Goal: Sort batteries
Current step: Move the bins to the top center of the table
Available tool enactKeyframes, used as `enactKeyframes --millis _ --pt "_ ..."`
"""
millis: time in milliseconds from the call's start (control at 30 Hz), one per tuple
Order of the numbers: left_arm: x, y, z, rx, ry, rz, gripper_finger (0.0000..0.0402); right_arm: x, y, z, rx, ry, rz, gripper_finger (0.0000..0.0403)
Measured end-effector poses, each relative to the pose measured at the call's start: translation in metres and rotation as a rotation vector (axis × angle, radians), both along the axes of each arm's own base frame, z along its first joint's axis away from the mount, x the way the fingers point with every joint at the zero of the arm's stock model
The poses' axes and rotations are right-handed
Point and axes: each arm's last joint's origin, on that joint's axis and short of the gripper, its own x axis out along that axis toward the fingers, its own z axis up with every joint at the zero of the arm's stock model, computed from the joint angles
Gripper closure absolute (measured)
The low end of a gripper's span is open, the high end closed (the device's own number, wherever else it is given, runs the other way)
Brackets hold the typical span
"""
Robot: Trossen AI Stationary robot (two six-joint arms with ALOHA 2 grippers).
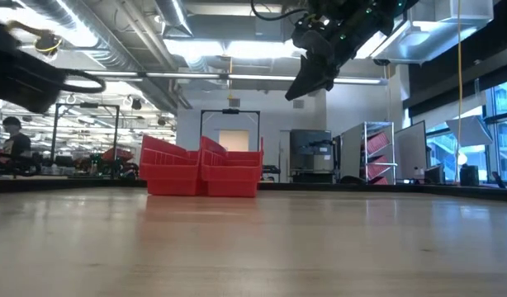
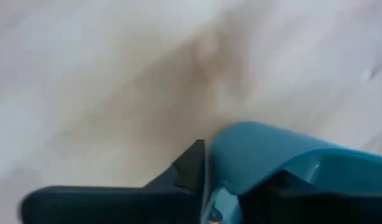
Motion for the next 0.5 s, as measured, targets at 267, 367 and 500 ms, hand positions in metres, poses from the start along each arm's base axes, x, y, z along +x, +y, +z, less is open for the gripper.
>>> enactKeyframes --millis 267,367,500 --pt "0.023 0.033 0.0 0.016 -0.007 0.128 0.0395 -0.002 0.001 -0.002 0.006 0.029 0.002 0.0393" --pt "0.032 0.049 0.0 0.027 -0.014 0.161 0.0395 -0.004 0.001 -0.005 0.017 0.064 0.002 0.0393" --pt "0.042 0.076 0.0 0.056 -0.016 0.195 0.0398 -0.008 0.002 -0.009 0.035 0.124 0.003 0.0393"
